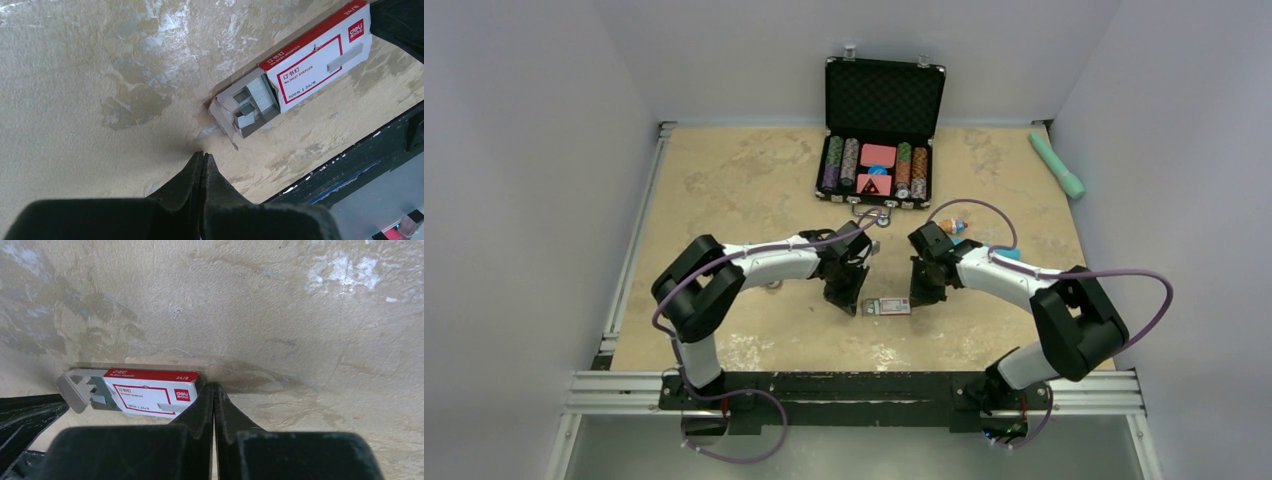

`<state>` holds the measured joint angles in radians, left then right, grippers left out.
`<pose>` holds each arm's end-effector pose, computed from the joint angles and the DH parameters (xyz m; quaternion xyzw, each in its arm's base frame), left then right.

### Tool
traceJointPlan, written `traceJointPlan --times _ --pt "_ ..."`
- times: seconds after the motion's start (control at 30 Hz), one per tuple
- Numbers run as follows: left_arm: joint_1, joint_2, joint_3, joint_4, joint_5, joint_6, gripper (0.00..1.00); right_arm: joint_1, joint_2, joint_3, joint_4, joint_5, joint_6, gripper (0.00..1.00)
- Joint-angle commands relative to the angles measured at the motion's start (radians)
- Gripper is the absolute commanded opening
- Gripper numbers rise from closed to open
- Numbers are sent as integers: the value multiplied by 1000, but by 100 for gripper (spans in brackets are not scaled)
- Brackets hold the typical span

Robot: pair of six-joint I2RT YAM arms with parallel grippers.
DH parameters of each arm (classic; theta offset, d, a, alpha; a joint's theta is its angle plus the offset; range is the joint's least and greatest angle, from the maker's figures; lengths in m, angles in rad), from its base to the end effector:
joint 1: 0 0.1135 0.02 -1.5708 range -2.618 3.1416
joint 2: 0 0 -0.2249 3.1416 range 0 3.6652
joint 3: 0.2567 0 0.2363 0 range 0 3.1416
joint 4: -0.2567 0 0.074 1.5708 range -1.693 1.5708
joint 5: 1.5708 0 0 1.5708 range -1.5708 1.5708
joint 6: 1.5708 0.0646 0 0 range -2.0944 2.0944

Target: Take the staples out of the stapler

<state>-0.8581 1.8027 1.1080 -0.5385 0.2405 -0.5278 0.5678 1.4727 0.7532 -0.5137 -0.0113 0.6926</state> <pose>0.2048 -0.2605 0.1031 0.1808 0.9620 -0.1975 0.0528 0.2149 0.1379 0.1010 0.0605 0.9839 0.1035 0.1324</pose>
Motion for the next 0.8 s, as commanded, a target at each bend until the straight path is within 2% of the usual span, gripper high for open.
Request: traceJointPlan --times 0.0,0.77 --pt "5 19 34 31 27 35 0 13 15 22 23 15 -5 0" --pt "4 54 38 67 70 36 0 42 69 55 57 -42 -6 0"
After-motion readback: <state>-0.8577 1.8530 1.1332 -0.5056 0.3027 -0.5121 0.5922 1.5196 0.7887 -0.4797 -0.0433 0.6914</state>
